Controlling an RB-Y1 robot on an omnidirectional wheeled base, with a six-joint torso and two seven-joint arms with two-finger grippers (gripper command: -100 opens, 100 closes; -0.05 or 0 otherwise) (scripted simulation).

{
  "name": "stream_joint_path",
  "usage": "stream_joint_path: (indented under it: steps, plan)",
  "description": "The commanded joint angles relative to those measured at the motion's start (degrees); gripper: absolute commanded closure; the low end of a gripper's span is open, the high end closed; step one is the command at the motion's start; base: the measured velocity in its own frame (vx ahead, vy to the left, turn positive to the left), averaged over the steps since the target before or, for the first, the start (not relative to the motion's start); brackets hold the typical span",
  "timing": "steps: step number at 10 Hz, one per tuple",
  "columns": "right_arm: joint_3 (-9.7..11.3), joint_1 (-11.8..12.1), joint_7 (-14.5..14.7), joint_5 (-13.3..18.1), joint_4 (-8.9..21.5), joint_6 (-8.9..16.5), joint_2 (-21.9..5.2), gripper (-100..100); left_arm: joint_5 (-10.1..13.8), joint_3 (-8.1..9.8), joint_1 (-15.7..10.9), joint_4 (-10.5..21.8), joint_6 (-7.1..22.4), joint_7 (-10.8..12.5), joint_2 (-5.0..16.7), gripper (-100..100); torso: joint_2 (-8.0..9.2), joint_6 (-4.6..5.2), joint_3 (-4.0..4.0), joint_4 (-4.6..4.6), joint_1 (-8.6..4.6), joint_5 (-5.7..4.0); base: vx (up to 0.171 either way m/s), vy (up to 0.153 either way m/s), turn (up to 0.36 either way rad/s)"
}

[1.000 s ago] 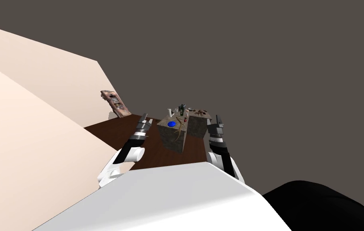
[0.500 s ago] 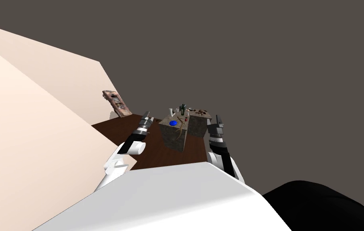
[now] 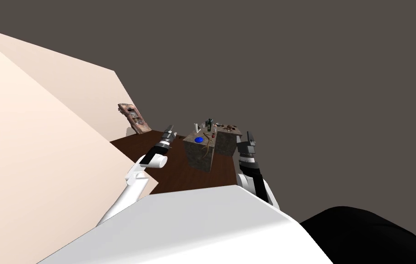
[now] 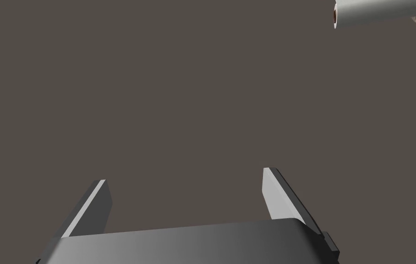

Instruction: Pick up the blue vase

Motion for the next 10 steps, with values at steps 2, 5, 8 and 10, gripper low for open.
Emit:
stream_joint_path:
  steps: [2, 5, 8, 10]
  plan:
    - [0.0, 0.0, 0.0, 0.0, 0.0, 0.0, 0.0, 0, 1.91, 0.54, -4.31, 3.39, 4.33, -0.27, 2.15, -100, -0.03, 0.0, -0.01, 0.0, -0.04, -0.01, -0.042, 0.038, -0.014]
    - [0.0, 0.0, 0.0, 0.0, 0.0, 0.0, 0.0, 0, 3.15, 0.79, -9.55, 6.26, 9.07, -0.45, 3.53, -100, -0.1, 0.0, -0.06, -0.02, -0.05, -0.01, -0.027, 0.031, -0.015]
    - [0.0, 0.0, 0.0, 0.0, 0.0, 0.0, 0.0, 0, 4.36, 1.01, -12.89, 9.12, 13.17, -0.63, 4.87, -100, -0.13, 0.01, -0.07, -0.03, -0.15, -0.03, -0.018, 0.012, -0.016]
    - [0.0, 0.0, 0.0, 0.0, 0.0, 0.0, 0.0, 0, 5.55, 1.18, -16.16, 12.08, 16.57, -0.82, 6.16, -100, -0.13, 0.0, -0.07, -0.03, -0.13, -0.03, -0.018, 0.015, -0.025]
